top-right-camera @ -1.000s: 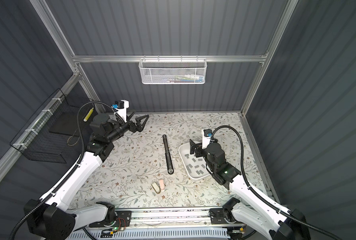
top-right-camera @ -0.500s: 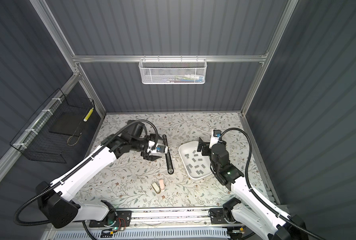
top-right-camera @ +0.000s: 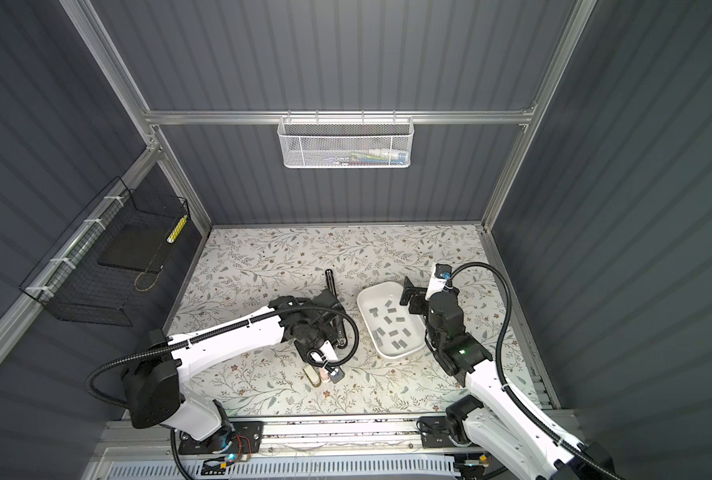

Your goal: Load the staples into the stapler

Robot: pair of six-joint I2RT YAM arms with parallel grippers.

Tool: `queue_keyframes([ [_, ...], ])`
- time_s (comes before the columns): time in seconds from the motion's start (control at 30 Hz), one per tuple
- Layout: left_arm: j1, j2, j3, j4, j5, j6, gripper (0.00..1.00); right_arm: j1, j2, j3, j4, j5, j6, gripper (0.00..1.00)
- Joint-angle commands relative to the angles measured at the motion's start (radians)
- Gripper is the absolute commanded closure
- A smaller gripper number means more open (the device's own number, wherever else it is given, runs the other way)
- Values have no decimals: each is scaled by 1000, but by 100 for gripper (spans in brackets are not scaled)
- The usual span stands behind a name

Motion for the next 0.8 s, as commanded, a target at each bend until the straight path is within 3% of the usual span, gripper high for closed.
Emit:
queue_keyframes([
  [0.0, -26, 24, -9, -72, -48, 30, 59, -5, -25, 18, 13, -39, -13, 1],
  [0.27, -57, 62, 2, -81, -63, 14, 59, -5, -17, 14, 21, -48, -9, 1],
  [0.57, -75, 82, -15, -68, -75, 7, 49, -6, 8, 28, 9, -52, -6, 1],
  [0.77, -84, 105, -29, -63, -105, 11, 47, -6, -5, 16, 27, -72, -12, 1],
])
